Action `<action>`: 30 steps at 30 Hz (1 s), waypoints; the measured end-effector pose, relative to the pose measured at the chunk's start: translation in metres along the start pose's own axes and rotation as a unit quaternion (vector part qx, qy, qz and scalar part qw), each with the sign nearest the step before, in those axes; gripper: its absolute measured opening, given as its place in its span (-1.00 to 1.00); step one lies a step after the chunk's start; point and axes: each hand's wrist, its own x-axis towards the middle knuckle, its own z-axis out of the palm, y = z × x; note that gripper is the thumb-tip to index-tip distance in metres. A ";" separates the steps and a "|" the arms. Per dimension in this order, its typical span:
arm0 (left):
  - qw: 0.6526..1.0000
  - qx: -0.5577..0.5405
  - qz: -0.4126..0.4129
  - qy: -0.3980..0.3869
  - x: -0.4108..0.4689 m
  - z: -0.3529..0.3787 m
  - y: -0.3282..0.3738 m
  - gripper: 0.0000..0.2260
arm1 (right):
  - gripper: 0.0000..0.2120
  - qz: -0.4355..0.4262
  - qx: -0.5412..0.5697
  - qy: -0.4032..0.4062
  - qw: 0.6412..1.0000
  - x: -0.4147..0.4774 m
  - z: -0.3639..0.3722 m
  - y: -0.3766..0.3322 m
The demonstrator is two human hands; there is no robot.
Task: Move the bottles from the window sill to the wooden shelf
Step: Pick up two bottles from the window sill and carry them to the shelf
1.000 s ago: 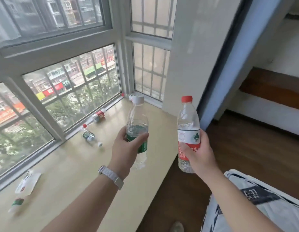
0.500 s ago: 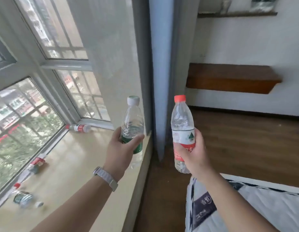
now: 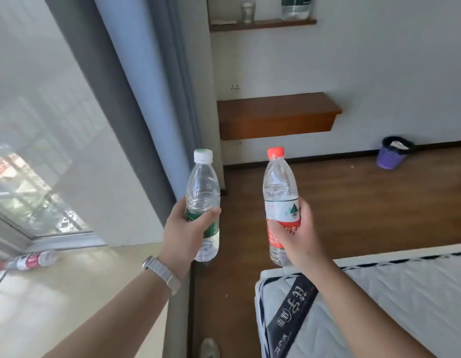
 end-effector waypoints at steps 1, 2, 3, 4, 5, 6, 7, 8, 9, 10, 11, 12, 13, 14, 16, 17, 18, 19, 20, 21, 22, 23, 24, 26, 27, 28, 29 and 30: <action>1.000 0.001 -0.002 -0.006 0.011 0.004 -0.001 -0.72 | -0.44 0.000 -0.004 0.011 1.000 0.007 -0.002 0.001; 1.000 0.002 -0.004 -0.012 0.023 0.007 -0.003 -0.73 | -0.44 0.002 -0.010 0.020 1.000 0.016 -0.002 0.002; 1.000 0.002 -0.006 -0.020 0.037 0.011 -0.004 -0.73 | -0.45 0.003 -0.018 0.027 0.999 0.025 -0.002 0.002; 1.000 0.002 -0.007 -0.031 0.051 0.015 -0.006 -0.73 | -0.44 0.006 -0.027 0.034 0.999 0.036 -0.001 0.004; 0.999 0.001 -0.007 -0.041 0.067 0.020 -0.007 -0.72 | -0.43 0.008 -0.034 0.040 0.999 0.048 -0.001 0.006; 0.999 0.001 -0.006 -0.050 0.082 0.024 -0.006 -0.72 | -0.42 0.011 -0.040 0.047 0.998 0.061 0.000 0.007; 0.998 -0.001 -0.002 -0.060 0.099 0.028 -0.006 -0.73 | -0.41 0.011 -0.048 0.055 0.997 0.075 0.002 0.008; 0.997 -0.003 0.001 -0.071 0.117 0.031 -0.005 -0.74 | -0.40 0.010 -0.058 0.063 0.996 0.091 0.004 0.009; 0.997 -0.005 0.004 -0.082 0.137 0.033 -0.004 -0.75 | -0.41 0.009 -0.068 0.071 0.995 0.107 0.007 0.010; 0.996 -0.006 0.003 -0.092 0.157 0.033 -0.003 -0.74 | -0.41 0.013 -0.078 0.079 0.994 0.123 0.012 0.011; 0.995 -0.010 0.001 -0.101 0.177 0.033 -0.002 -0.73 | -0.42 0.015 -0.086 0.086 0.992 0.140 0.018 0.012; 0.994 -0.019 -0.003 -0.108 0.198 0.031 -0.001 -0.72 | -0.43 0.016 -0.092 0.090 0.992 0.158 0.024 0.011; 0.993 -0.028 -0.010 -0.112 0.218 0.030 0.000 -0.71 | -0.43 0.016 -0.098 0.088 0.991 0.175 0.032 0.010; 0.993 -0.035 -0.018 -0.115 0.238 0.028 0.000 -0.71 | -0.43 0.015 -0.104 0.083 0.991 0.193 0.040 0.008; 0.991 -0.037 -0.023 -0.123 0.275 0.026 0.001 -0.72 | -0.42 0.010 -0.109 0.078 0.991 0.223 0.056 0.004; 0.991 -0.038 -0.022 -0.127 0.294 0.025 0.003 -0.71 | -0.42 0.005 -0.108 0.081 0.991 0.238 0.064 0.001; 0.991 -0.039 -0.020 -0.128 0.311 0.026 0.006 -0.68 | -0.43 0.000 -0.108 0.086 0.990 0.252 0.070 -0.002; 0.991 -0.039 -0.019 -0.129 0.327 0.028 0.007 -0.67 | -0.43 -0.004 -0.110 0.089 0.990 0.264 0.073 -0.005; 0.990 -0.039 -0.018 -0.131 0.340 0.031 0.008 -0.67 | -0.43 -0.003 -0.112 0.092 0.989 0.274 0.075 -0.008; 0.990 -0.038 -0.020 -0.134 0.350 0.034 0.008 -0.68 | -0.42 0.001 -0.115 0.095 0.989 0.283 0.075 -0.010; 0.989 -0.038 -0.021 -0.139 0.358 0.038 0.009 -0.69 | -0.42 0.005 -0.117 0.101 0.988 0.291 0.074 -0.012; 0.988 -0.038 -0.020 -0.146 0.366 0.041 0.009 -0.70 | -0.43 0.006 -0.117 0.110 0.987 0.298 0.073 -0.015; 0.987 -0.038 -0.017 -0.153 0.374 0.044 0.010 -0.70 | -0.44 0.002 -0.117 0.121 0.986 0.305 0.071 -0.017; 0.985 -0.037 -0.011 -0.166 0.394 0.053 0.013 -0.72 | -0.45 -0.006 -0.116 0.136 0.984 0.320 0.070 -0.022; 0.985 -0.037 -0.011 -0.168 0.404 0.058 0.014 -0.72 | -0.46 -0.007 -0.115 0.139 0.984 0.328 0.069 -0.022; 0.985 -0.039 -0.015 -0.169 0.413 0.064 0.015 -0.72 | -0.47 -0.006 -0.114 0.142 0.983 0.335 0.067 -0.022; 0.984 -0.041 -0.021 -0.171 0.421 0.071 0.014 -0.69 | -0.48 -0.003 -0.114 0.144 0.983 0.341 0.064 -0.021; 0.983 -0.045 -0.027 -0.174 0.428 0.078 0.013 -0.65 | -0.48 0.002 -0.113 0.147 0.983 0.348 0.061 -0.019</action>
